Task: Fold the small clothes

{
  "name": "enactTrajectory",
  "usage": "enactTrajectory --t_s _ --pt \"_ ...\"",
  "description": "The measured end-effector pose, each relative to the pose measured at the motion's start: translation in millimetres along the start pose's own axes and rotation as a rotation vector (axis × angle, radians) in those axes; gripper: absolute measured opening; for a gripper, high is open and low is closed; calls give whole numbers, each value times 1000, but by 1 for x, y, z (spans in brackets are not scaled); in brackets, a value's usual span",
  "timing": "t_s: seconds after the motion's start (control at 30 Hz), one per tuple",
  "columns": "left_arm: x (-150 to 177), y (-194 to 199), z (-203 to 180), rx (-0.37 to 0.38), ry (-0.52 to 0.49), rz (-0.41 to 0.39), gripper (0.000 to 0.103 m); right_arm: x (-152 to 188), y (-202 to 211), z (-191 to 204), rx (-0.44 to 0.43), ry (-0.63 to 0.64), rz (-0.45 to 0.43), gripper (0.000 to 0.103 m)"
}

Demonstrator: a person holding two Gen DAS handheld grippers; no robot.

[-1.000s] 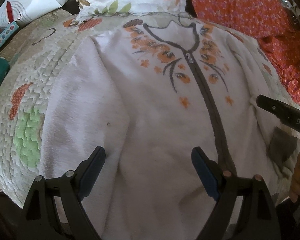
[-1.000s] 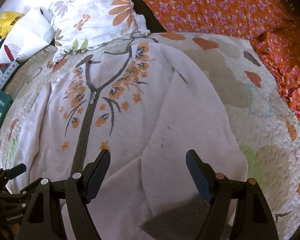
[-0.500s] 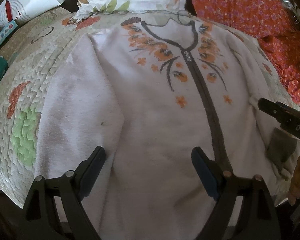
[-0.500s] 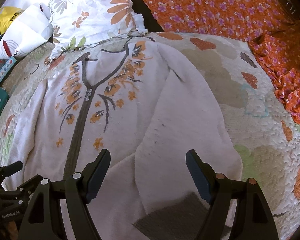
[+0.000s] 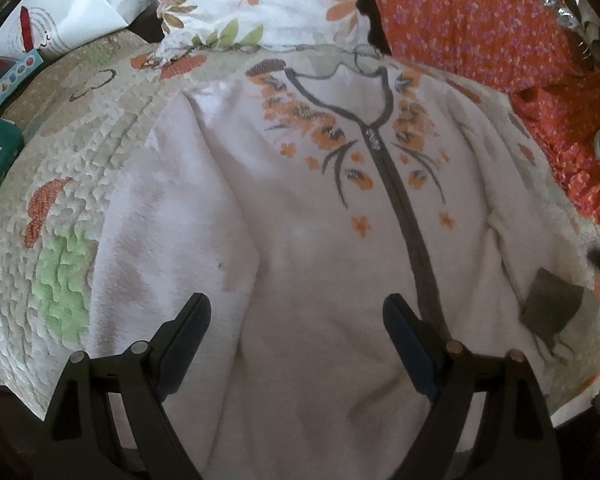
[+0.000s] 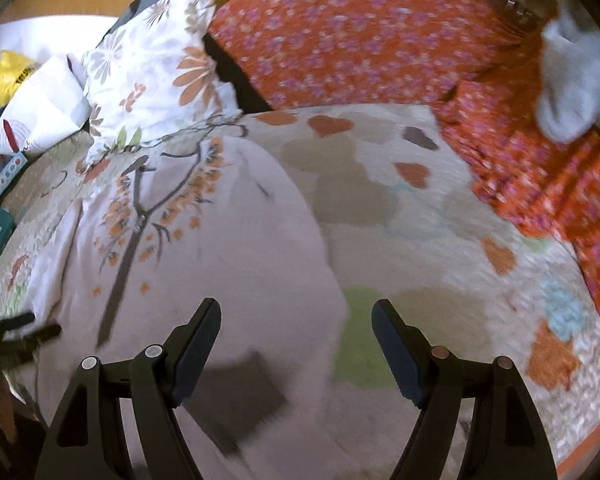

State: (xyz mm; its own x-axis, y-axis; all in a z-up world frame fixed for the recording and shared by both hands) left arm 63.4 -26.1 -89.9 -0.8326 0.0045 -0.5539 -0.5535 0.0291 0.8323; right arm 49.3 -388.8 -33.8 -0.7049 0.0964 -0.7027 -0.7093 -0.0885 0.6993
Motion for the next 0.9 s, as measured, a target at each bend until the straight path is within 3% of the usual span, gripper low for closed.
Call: enactTrajectory --t_s 0.13,0.27,0.37,0.43,0.47,0.5,0.6,0.73,0.83,0.9 --pt "0 3 5 -4 12 -6 87 41 17 18 -35 77 36 79" --pt "-1 3 9 -23 21 -15 87 62 20 63 -28 252 37 78" --pt "-4 7 13 -37 34 -42 87 65 3 76 68 341 41 77" --pt "-5 9 18 -43 48 -53 87 66 -15 74 137 387 52 60" --pt "-6 10 20 -43 57 -52 87 69 -25 70 127 369 91 27" --pt "-6 10 23 -42 70 -49 87 71 -28 68 106 343 111 20" --pt "-6 10 30 -24 111 -38 87 53 -11 50 44 200 72 18" --pt "-11 17 42 -13 156 -46 87 15 37 -12 77 -27 -43 18" --pt "-13 21 53 -8 193 -50 87 4 66 -86 262 -144 -91 18" --pt "-15 22 58 -2 215 -52 87 9 75 -144 468 -209 -69 22"
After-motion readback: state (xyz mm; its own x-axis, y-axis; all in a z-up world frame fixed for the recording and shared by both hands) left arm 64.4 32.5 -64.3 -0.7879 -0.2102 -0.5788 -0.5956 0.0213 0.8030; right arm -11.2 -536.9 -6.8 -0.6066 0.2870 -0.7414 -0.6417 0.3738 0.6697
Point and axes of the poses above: each gripper's, at about its wrist camera, not at the fingertips, and y roughly against the way its jaws point, z to its left, x to its underside, the point moved 10 cm from there along -y, roughly the way its jaws point, and after that the axes turned 1 degree about -x, right-handed, at the moved point
